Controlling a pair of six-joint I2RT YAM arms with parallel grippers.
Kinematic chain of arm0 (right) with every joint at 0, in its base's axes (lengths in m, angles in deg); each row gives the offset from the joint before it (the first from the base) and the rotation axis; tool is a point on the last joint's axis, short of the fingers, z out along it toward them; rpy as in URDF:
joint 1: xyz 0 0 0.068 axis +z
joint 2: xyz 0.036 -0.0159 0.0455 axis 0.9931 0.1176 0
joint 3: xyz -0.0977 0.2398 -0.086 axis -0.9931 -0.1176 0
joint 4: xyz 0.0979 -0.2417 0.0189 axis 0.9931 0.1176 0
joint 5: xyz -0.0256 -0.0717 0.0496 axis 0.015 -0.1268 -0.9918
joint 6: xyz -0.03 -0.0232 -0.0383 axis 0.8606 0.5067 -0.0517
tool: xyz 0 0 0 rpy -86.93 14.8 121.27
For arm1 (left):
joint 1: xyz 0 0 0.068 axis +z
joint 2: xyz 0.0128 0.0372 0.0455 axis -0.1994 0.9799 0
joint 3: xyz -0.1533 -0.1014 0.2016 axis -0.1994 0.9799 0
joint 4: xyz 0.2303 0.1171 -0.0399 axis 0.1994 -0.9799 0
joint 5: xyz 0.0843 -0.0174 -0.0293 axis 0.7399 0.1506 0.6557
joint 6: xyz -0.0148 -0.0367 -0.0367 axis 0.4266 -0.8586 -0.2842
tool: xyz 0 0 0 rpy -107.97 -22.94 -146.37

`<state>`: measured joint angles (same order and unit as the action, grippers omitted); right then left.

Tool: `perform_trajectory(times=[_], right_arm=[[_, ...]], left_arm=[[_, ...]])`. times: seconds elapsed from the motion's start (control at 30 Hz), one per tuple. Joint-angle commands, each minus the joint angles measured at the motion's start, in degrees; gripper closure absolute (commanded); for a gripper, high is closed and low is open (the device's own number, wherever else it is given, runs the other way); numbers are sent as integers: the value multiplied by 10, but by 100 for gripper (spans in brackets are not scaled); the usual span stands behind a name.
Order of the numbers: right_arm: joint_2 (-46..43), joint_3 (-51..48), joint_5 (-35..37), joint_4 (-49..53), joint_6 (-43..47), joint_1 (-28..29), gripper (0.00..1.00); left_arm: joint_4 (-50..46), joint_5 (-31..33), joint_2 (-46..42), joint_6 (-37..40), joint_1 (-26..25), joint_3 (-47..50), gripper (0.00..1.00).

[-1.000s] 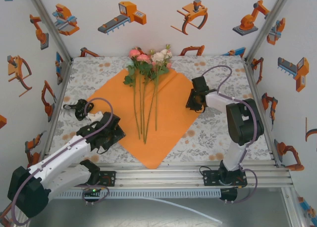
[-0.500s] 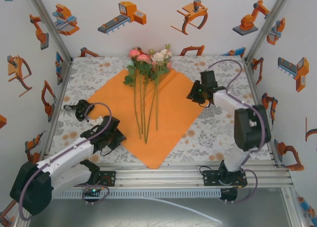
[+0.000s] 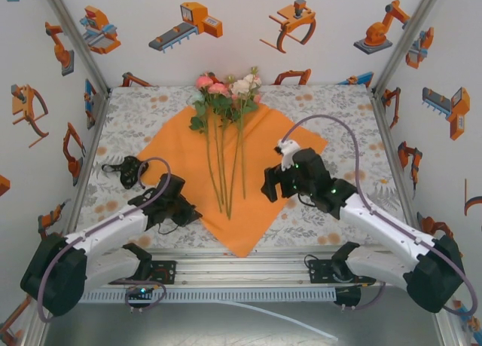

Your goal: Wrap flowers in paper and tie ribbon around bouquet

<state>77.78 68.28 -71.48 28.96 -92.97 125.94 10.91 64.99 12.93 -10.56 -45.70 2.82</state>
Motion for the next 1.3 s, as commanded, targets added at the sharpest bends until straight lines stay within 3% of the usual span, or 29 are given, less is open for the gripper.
perform_trajectory(times=[0.0, 0.17, 0.33, 0.47, 0.7, 0.8, 0.87, 0.97, 1.0, 1.1, 1.2, 1.27], right_arm=[[-33, -47, 8, 10, 149, 82, 26], [-44, -70, -22, 7, 208, 155, 24], [-38, -88, -43, 6, 288, 179, 21], [-35, -113, -26, 2, 373, 182, 19], [33, -200, 8, -267, 415, 204, 19], [69, -206, 28, -330, 417, 218, 21], [74, -213, 18, -356, 412, 219, 25], [57, -216, 17, -352, 393, 219, 48], [42, -214, 9, -340, 383, 219, 61], [-9, -209, -38, -280, 367, 219, 96], [-69, -201, -70, -212, 337, 220, 100], [-104, -195, -92, -174, 321, 219, 100]], left_arm=[[66, -70, 29, -58, 14, -23, 100], [119, -114, 48, -96, 38, -26, 100], [93, -158, 58, -74, 76, -42, 100], [82, -153, 45, -70, 85, -39, 100], [90, -158, 43, -78, 92, -30, 100], [97, -158, 34, -89, 94, -16, 100], [94, -154, 22, -93, 96, -9, 100], [64, -135, -10, -87, 97, -1, 100], [49, -125, -24, -77, 98, -1, 97], [4, -95, -70, 31, 97, -32, 53], [-106, -41, -110, 232, 87, -125, 18], [-142, 0, -135, 329, 61, -167, 12]])
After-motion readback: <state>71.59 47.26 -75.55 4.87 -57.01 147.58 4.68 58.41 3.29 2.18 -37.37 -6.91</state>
